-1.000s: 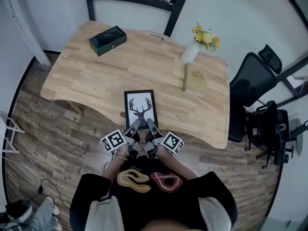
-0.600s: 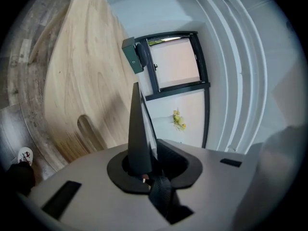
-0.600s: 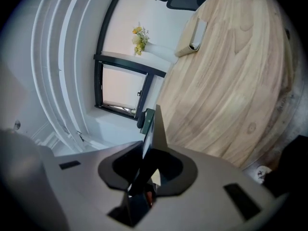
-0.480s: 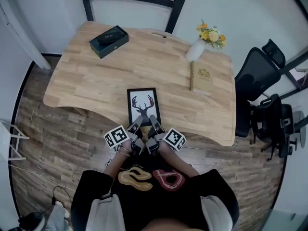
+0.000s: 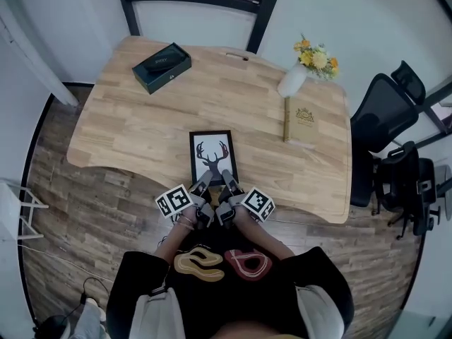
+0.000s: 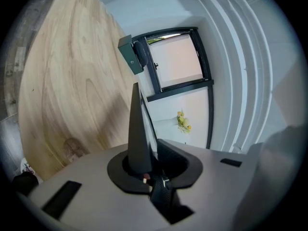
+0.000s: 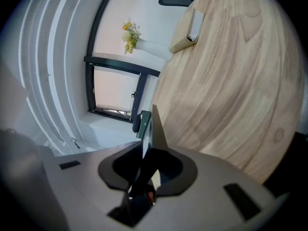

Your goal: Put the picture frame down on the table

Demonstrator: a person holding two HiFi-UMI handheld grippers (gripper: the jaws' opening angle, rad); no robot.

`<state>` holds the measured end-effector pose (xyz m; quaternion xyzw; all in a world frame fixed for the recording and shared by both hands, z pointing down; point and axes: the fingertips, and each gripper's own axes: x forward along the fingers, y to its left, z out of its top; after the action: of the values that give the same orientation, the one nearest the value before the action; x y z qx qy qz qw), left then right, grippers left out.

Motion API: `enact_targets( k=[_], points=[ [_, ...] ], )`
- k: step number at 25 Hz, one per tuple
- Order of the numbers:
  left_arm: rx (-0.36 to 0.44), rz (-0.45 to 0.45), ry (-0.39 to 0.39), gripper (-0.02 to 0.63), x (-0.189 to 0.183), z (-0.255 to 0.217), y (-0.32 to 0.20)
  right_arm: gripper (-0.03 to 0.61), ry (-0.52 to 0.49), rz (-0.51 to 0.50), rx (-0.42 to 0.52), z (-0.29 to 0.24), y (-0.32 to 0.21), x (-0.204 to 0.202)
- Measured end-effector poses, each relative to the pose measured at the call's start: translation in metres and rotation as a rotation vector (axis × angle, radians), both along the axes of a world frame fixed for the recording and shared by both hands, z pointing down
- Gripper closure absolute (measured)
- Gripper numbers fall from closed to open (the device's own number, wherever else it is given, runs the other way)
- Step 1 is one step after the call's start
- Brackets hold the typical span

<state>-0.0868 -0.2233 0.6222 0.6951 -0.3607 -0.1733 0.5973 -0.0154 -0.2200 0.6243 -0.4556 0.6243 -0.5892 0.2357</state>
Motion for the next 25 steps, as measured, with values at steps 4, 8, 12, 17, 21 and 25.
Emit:
enact_targets(
  k=[4,8,12,17,21,25],
  points=[
    [-0.004,-0.006,0.008,0.551,0.007,-0.002,-0.019,0.492,0.009,0.005,-0.002,-0.004,-0.019,0.008],
    [0.001,-0.022,0.002,0.545,0.016,-0.003,-0.042,0.494,0.021,-0.003,-0.010,-0.005,-0.043,0.017],
    [-0.015,-0.036,0.016,0.543,0.025,-0.001,-0.065,0.494,0.041,-0.014,0.002,-0.005,-0.068,0.026],
    [-0.011,-0.063,0.018,0.545,0.030,-0.002,-0.096,0.492,0.042,-0.068,0.018,-0.007,-0.102,0.030],
    [-0.020,-0.101,0.015,0.543,0.033,0.000,-0.119,0.492,0.046,-0.087,0.013,-0.005,-0.127,0.033],
    [-0.033,-0.097,0.016,0.545,0.037,0.001,-0.141,0.492,0.032,-0.092,0.015,-0.004,-0.149,0.037]
  ],
)
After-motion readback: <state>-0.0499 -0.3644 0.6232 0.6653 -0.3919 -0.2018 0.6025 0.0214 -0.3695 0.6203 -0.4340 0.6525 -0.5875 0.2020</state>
